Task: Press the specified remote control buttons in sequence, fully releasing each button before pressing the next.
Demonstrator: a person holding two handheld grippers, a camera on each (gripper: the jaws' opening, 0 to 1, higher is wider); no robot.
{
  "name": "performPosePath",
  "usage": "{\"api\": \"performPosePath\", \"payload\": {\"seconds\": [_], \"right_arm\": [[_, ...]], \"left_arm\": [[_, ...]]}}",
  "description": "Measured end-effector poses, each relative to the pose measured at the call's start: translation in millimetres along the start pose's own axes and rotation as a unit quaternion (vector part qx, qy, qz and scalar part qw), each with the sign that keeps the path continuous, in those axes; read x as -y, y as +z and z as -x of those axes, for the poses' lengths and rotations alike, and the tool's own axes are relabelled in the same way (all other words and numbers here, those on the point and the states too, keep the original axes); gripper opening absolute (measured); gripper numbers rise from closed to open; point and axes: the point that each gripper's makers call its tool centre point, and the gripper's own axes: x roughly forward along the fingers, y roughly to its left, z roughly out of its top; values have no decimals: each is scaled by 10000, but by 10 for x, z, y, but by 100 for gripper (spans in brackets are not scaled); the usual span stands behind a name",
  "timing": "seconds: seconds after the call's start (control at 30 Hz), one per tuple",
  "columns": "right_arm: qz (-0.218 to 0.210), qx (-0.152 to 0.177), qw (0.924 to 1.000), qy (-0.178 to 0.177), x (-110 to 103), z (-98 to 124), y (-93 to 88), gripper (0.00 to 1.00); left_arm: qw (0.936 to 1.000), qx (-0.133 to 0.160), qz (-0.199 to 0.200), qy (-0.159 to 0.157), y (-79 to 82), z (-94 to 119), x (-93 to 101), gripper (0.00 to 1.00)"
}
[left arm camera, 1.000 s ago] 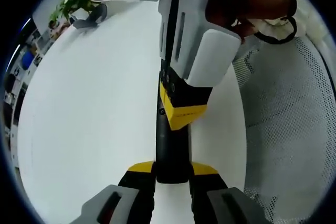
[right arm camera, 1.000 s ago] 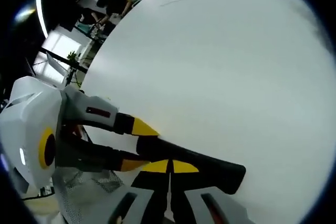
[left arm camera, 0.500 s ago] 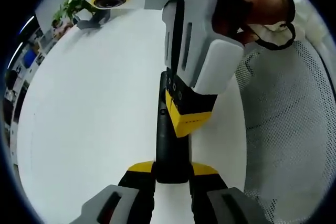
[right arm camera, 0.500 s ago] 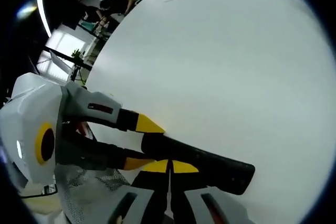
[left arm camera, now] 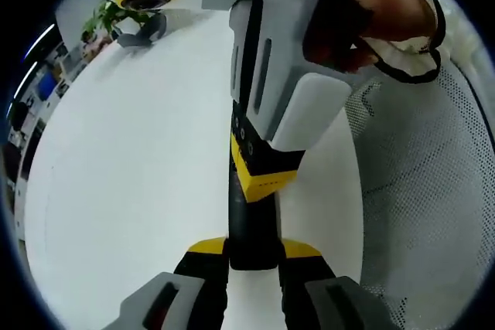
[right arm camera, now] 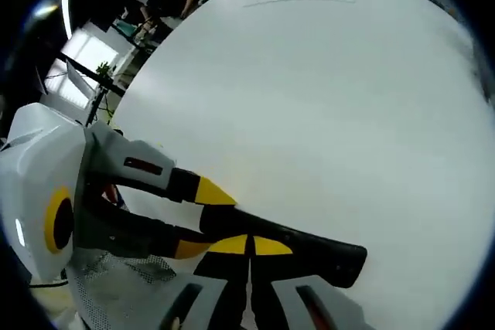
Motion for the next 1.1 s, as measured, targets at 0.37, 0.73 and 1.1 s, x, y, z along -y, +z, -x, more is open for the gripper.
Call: {"api": "performPosePath", "payload": {"seconds": [0.37,0.73,1.1], "right_arm": [[82,170,9996,222,51,34,11,0],[715,600,9956,12,25,246,145,0],[954,1606,9821,223,-15,812,321,0]], "left_arm": [[10000,20,83,45,-3,-4,-3,24],[9999,-11,142,91,4,-3,-1,24],[9999,128,86,70,9,-4,-21,24]]}}
